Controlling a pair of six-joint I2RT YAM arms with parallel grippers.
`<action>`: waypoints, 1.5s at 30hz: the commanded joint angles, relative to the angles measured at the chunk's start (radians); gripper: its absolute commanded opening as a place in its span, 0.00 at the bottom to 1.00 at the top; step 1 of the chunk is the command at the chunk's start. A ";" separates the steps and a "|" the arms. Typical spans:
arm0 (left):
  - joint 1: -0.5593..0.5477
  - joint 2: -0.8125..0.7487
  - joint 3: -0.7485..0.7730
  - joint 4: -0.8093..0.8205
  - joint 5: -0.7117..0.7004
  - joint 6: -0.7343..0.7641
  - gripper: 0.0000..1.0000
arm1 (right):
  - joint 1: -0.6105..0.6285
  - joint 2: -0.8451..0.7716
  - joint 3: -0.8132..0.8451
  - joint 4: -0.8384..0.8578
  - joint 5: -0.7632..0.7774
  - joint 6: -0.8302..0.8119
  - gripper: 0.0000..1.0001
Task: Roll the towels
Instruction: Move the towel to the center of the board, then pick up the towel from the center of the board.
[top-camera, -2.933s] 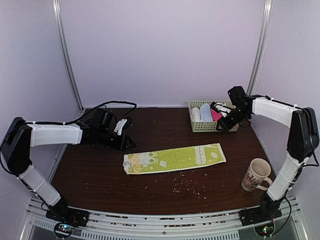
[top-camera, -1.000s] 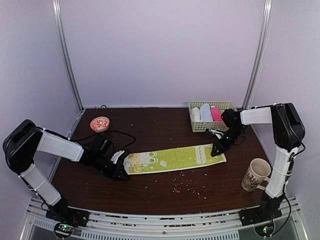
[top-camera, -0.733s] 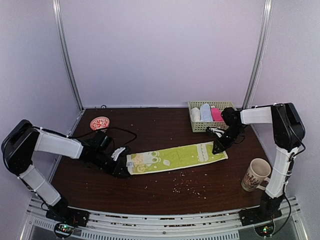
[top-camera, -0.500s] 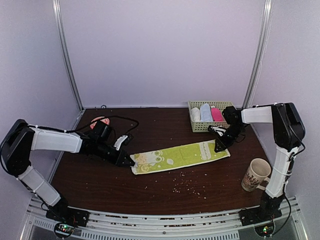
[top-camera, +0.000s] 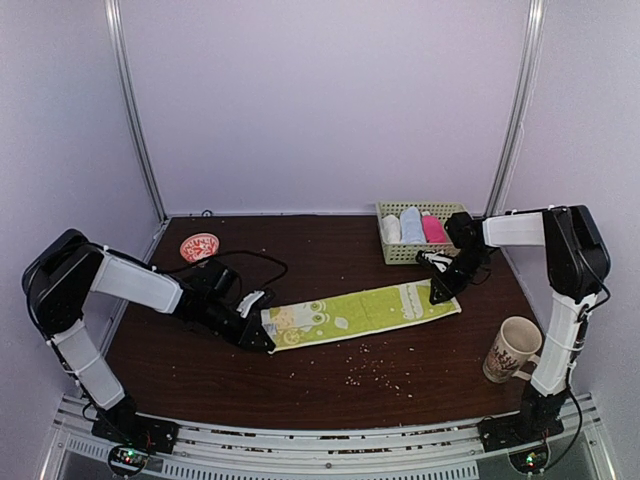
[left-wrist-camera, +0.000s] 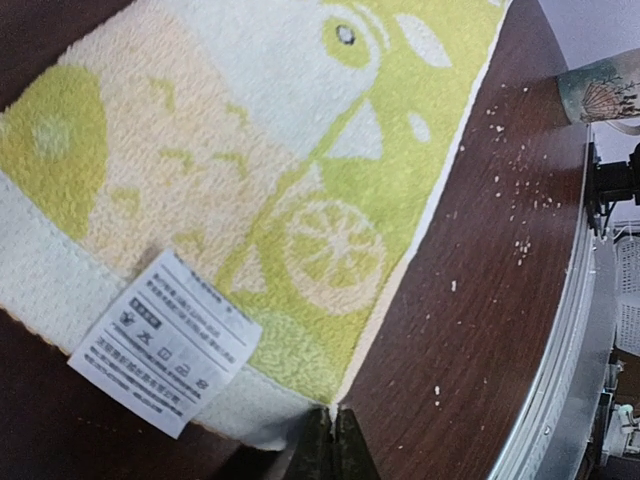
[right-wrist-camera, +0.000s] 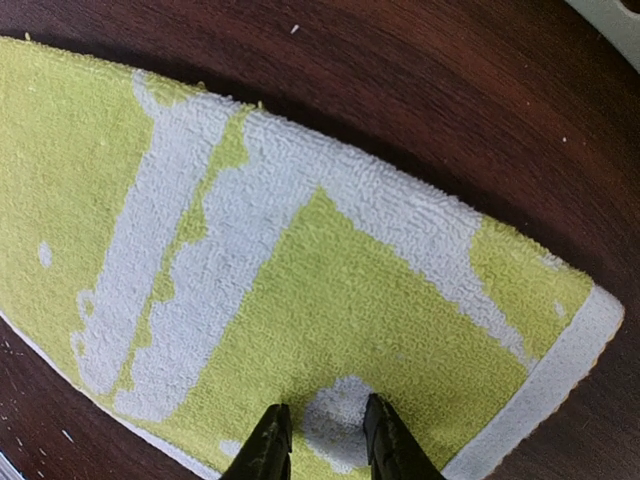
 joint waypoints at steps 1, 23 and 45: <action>-0.005 0.035 -0.010 -0.033 -0.072 0.003 0.00 | -0.009 0.058 0.007 -0.023 0.058 0.006 0.28; -0.004 -0.058 0.280 -0.235 -0.156 0.229 0.04 | -0.137 -0.062 0.054 -0.062 -0.009 0.107 0.47; 0.076 -0.023 0.250 -0.125 -0.192 0.260 0.12 | -0.146 0.081 0.108 -0.093 -0.123 0.096 0.39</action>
